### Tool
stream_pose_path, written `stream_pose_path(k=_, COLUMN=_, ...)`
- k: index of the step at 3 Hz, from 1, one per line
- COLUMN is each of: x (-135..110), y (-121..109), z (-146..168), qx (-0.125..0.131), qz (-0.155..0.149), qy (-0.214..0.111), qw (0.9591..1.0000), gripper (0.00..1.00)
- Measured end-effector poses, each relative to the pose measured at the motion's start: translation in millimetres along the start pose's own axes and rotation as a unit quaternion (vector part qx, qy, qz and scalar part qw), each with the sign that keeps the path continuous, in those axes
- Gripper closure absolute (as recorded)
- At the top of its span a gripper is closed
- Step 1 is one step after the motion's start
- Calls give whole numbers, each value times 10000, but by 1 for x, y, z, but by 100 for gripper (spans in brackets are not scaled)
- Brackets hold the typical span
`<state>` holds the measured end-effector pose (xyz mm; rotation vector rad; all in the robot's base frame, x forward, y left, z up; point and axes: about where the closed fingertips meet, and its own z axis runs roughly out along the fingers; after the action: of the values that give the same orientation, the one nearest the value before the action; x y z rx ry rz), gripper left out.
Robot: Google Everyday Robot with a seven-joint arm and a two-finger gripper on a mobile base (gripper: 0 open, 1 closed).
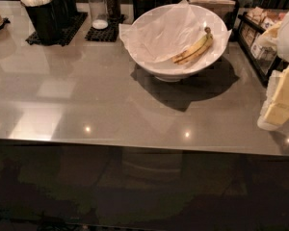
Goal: Pick banana from white bowl
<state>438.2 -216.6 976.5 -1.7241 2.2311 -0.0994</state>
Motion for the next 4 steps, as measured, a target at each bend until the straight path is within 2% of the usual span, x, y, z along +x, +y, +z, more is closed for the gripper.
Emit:
stream_pose_path(k=2, x=-4, y=-6, z=-2, qx=59, qz=-85, qy=-81, qw=9999, gripper=0)
stream_pose_path(k=3, x=-18, y=-31, z=4, qx=-36, qz=-465, qy=-319, qw=9984, gripper=0)
stream_pose_path(k=4, x=-58, y=-73, z=17, qx=-133, qz=-1069, qy=-856, qw=9905, gripper=0)
